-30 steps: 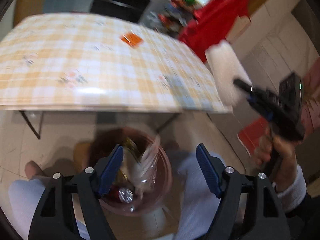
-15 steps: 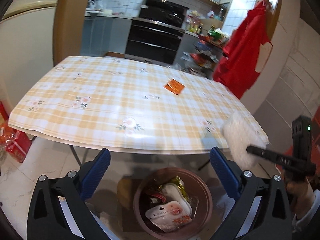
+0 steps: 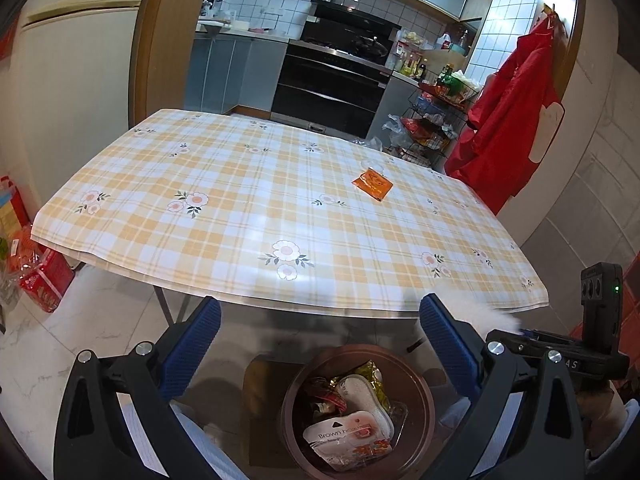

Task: Collect trash
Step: 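Lower the bubble wrap into the bin and open the right gripper, then grasp the orange snack packet with the left gripper and lift it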

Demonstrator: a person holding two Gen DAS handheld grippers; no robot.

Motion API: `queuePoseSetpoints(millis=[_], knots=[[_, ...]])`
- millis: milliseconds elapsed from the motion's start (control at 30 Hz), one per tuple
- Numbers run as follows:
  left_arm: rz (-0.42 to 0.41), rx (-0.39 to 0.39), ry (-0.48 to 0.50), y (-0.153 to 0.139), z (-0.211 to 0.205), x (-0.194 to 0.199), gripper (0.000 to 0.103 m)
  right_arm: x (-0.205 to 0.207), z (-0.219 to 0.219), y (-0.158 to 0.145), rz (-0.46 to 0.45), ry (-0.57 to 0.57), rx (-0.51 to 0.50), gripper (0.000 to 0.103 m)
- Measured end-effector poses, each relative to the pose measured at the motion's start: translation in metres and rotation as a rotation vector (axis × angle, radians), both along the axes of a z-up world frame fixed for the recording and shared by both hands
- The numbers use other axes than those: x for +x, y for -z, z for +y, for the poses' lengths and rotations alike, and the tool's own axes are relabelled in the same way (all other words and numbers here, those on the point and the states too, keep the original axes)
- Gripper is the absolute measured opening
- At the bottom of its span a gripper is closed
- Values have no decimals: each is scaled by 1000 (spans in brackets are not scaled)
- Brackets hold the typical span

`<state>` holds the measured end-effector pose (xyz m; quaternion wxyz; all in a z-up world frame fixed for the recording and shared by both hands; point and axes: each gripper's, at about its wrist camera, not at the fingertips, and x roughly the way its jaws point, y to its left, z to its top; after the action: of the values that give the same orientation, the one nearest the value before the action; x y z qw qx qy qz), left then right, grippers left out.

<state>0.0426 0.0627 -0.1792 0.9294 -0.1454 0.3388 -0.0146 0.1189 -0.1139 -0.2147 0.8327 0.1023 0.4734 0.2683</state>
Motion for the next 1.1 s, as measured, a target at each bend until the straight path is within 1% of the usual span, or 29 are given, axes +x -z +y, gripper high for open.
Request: queuePoseSetpoints(millis=[100,200,267,500,800,967,1100], knots=[[1,-1,0,0,0,0,97,0,0,-1,-7,4,-8,66],[6,-2,0,2,3,0,97,1,-2,-3,-23,26,-31,86],[8,0,-1,4,4,1,97,3,-6,-4,-35,48,-50,92],[19,8,-3,7,5,5,97,14,-25,-6,-48,125,-91,96],[38,36,7,11,3,21,97,33,-57,-13,-70,205,-97,97],[48,69,48,10,-5,44,97,49,-70,-9,-61,235,-108,97],[44,108,120,8,-19,74,97,67,-80,-7,-62,264,-110,97]])
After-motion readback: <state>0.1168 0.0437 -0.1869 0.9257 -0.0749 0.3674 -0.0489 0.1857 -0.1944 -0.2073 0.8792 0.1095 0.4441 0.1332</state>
